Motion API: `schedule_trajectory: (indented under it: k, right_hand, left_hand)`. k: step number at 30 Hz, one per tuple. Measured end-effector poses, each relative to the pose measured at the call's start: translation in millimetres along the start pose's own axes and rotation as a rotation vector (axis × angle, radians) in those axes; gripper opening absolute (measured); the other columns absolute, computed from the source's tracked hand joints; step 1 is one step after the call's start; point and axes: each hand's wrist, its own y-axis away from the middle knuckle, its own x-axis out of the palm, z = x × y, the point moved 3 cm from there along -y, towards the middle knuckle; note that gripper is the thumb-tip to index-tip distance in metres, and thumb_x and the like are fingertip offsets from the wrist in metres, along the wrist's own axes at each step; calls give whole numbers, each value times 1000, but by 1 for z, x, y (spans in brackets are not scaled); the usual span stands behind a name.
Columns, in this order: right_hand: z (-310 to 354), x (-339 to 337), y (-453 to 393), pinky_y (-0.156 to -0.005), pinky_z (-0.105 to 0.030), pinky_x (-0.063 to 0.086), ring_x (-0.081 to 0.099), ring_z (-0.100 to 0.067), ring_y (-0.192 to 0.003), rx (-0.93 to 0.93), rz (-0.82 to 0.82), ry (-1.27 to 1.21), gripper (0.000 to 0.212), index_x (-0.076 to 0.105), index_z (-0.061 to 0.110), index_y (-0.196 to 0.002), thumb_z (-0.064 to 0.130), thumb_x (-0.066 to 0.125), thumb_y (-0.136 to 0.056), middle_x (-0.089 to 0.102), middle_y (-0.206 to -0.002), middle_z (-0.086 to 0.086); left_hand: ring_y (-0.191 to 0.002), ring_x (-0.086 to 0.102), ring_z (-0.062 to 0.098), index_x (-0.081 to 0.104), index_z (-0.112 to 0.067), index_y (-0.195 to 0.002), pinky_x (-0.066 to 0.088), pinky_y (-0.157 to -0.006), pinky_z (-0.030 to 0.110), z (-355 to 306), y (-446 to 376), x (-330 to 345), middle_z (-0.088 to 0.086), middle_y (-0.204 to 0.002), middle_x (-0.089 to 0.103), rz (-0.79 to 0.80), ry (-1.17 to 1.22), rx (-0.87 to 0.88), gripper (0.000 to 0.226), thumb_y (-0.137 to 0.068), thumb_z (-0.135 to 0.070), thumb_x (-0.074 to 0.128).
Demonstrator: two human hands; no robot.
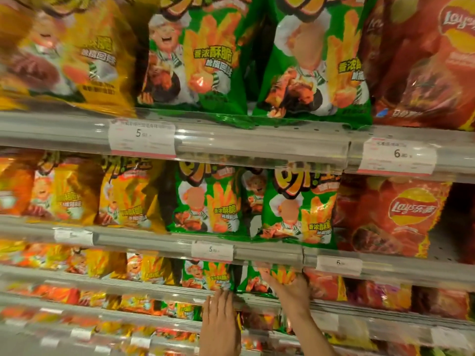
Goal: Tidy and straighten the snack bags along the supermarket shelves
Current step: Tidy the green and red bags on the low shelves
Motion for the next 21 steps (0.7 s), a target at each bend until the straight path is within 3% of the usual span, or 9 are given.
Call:
schedule_trajectory:
  k: [4, 7, 10, 12, 14, 16, 18, 20, 21]
  right_hand:
    - [5, 20, -4, -81, -36, 51, 59, -22, -88, -51, 5, 35, 66, 57, 24, -105, 56, 92, -60, 65, -92, 3]
    - [7, 30, -2, -77, -31, 43, 57, -17, -88, -99, 84, 103, 55, 57, 31, -98, 55, 91, -62, 63, -88, 16]
    - [10, 33, -6, -84, -28, 44, 59, -15, -99, -105, 130, 123, 61, 59, 28, -112, 53, 90, -67, 64, -101, 11]
    - [12, 35, -7, -84, -28, 46, 63, -15, -97, -85, 165, 155, 50, 61, 30, -100, 52, 90, -67, 65, -97, 14]
    - [12, 37, -9, -81, -27, 45, 63, -13, -89, -49, 182, 204, 46, 56, 28, -89, 53, 89, -68, 68, -100, 6]
    - [12, 40, -8, -88, -29, 46, 63, -24, -109, -11, 185, 254, 61, 58, 22, -112, 57, 86, -71, 66, -126, -9]
    - [13, 41, -5, -101, -35, 47, 56, -32, -130, 10, 168, 332, 95, 45, 15, -144, 68, 79, -72, 57, -144, -11]
    - [15, 41, 2, -101, -39, 50, 55, -33, -131, 2, 128, 443, 110, 33, 15, -153, 80, 68, -72, 57, -145, -10]
    - [15, 40, 6, -99, -39, 50, 56, -33, -130, -6, 107, 499, 111, 30, 14, -154, 84, 63, -73, 59, -143, -9]
  left_hand:
    - [-104, 71, 29, 78, -6, -98, 12, -112, 40, 3, 3, 4, 7, -109, 74, 75, 26, -22, 52, -69, -16, 35]
    - [-106, 71, 26, 78, -10, -99, 14, -112, 39, 3, 7, 7, 5, -110, 74, 110, -1, -9, 50, -85, -10, 30]
    - [-111, 67, 25, 78, -13, -101, 21, -110, 41, 6, 8, 11, 2, -114, 73, 126, -62, 36, 50, -92, -15, 29]
    - [-114, 65, 24, 79, -15, -101, 25, -109, 42, 8, 8, 11, 1, -116, 73, 175, -62, 45, 49, -91, -17, 30]
    - [-114, 65, 25, 78, -14, -102, 17, -111, 40, 9, 8, 10, 2, -116, 73, 226, -49, 33, 49, -88, -18, 32]
    - [-110, 69, 25, 78, -12, -102, 13, -110, 39, 9, 7, 9, 3, -116, 73, 267, -25, 14, 50, -76, -24, 37]
    - [-110, 69, 25, 77, -11, -105, 18, -110, 40, 9, 6, 7, 3, -118, 72, 290, 12, 4, 55, -68, -28, 40]
    - [-111, 68, 26, 77, -11, -108, 29, -108, 42, 10, 7, 11, 4, -120, 71, 235, 17, 44, 53, -62, -31, 60]
    - [-112, 68, 26, 76, -10, -109, 39, -105, 43, 10, 7, 12, 5, -121, 70, 238, 31, 41, 62, -51, -34, 75]
